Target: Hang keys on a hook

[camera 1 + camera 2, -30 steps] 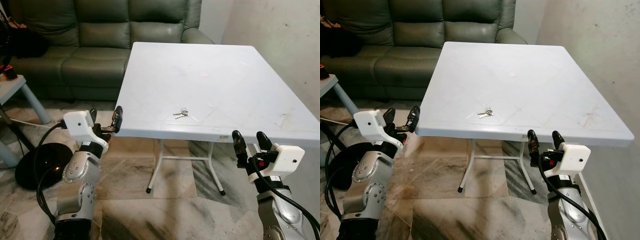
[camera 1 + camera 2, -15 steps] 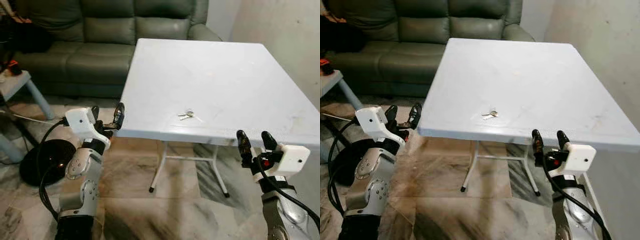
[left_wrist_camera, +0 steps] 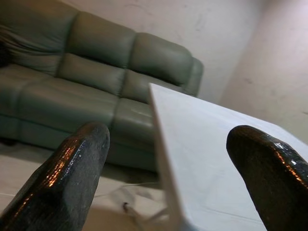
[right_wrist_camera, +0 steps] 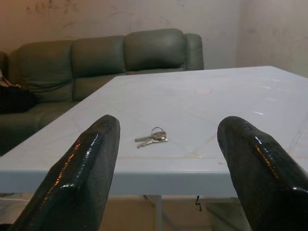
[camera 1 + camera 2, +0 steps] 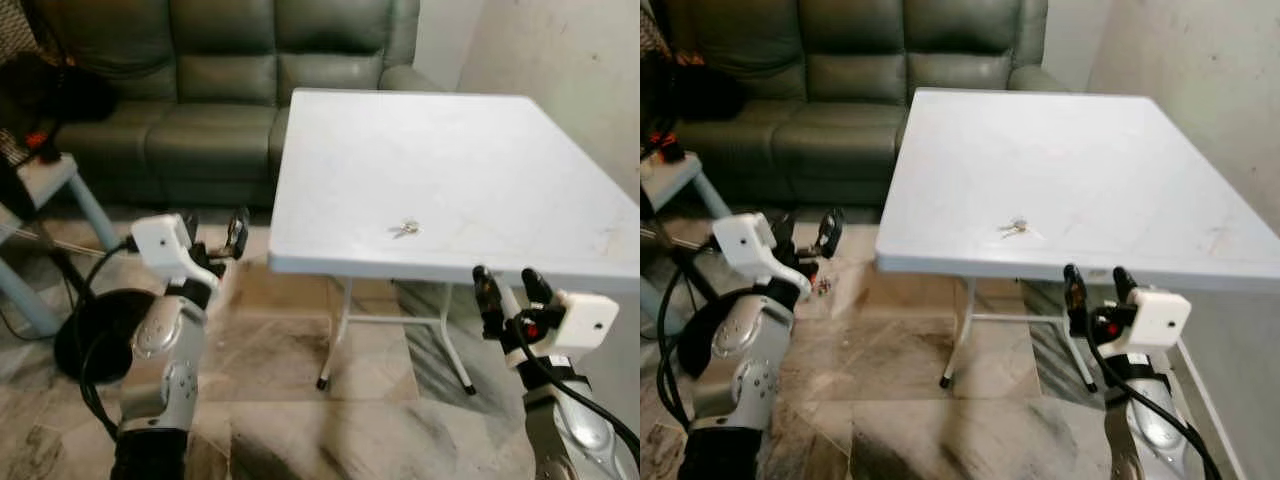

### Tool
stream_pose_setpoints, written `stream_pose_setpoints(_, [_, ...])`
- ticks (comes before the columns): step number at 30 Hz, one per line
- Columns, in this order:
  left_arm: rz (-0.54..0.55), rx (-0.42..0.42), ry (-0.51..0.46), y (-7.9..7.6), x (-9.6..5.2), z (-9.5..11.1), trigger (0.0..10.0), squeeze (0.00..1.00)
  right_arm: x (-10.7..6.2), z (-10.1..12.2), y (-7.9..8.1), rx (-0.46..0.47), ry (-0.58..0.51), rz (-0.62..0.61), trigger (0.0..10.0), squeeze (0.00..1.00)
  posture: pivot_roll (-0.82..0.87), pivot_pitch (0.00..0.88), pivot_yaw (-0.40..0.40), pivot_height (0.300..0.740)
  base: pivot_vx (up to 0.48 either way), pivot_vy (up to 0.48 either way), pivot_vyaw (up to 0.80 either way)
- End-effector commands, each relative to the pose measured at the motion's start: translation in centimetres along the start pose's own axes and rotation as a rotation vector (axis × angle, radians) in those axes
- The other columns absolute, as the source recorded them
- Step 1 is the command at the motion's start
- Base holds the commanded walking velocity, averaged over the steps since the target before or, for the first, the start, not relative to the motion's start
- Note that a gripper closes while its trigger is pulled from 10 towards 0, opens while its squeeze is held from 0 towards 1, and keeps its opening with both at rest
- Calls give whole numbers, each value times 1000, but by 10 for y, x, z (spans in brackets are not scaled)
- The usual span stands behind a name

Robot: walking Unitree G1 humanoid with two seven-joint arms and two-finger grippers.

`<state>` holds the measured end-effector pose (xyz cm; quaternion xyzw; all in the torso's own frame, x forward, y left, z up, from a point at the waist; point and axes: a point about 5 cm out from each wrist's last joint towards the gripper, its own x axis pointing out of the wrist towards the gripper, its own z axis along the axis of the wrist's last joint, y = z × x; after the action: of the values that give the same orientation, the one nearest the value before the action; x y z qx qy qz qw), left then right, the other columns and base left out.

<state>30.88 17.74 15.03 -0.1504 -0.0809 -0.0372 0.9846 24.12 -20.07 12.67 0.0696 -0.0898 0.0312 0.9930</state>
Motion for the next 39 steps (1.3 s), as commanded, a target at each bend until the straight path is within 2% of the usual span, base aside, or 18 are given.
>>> stream_pose_setpoints(1, [6, -2, 32, -4, 3, -4, 10000, 0, 0, 3, -5, -10, 3, -13, 10000, 0, 74, 24, -25, 740, 0, 0, 0])
stream_pose_setpoints(17, [-21, 26, 47, -2, 5, -4, 10000, 0, 8, 3, -18, -3, 62, -52, 10000, 0, 77, 26, -28, 740, 0, 0, 0])
stream_pose_setpoints(19, [-66, 61, 81, -7, 5, -9, 10000, 0, 17, 2, -11, -127, 65, 6, 10000, 0, 70, 30, -17, 740, 0, 0, 0])
stream_pose_setpoints(20, [-77, 64, 88, -9, 6, -10, 10000, 0, 20, 1, -10, -146, 66, 15, 10000, 0, 70, 30, -17, 740, 0, 0, 0])
stream_pose_setpoints(29, [-132, 62, 128, -22, 11, -18, 10000, 0, 42, 0, 11, -121, 36, 87, 10000, 0, 73, 27, -10, 740, 0, 0, 0])
stream_pose_setpoints(30, [-145, 54, 135, -24, 11, -19, 10000, 0, 43, 0, 14, -99, 32, 99, 10000, 0, 73, 27, -10, 740, 0, 0, 0])
stream_pose_setpoints(39, [-156, 61, 164, -24, 10, -23, 10000, 0, 43, 1, 15, -97, 21, 113, 10000, 0, 77, 32, -8, 740, 0, 0, 0])
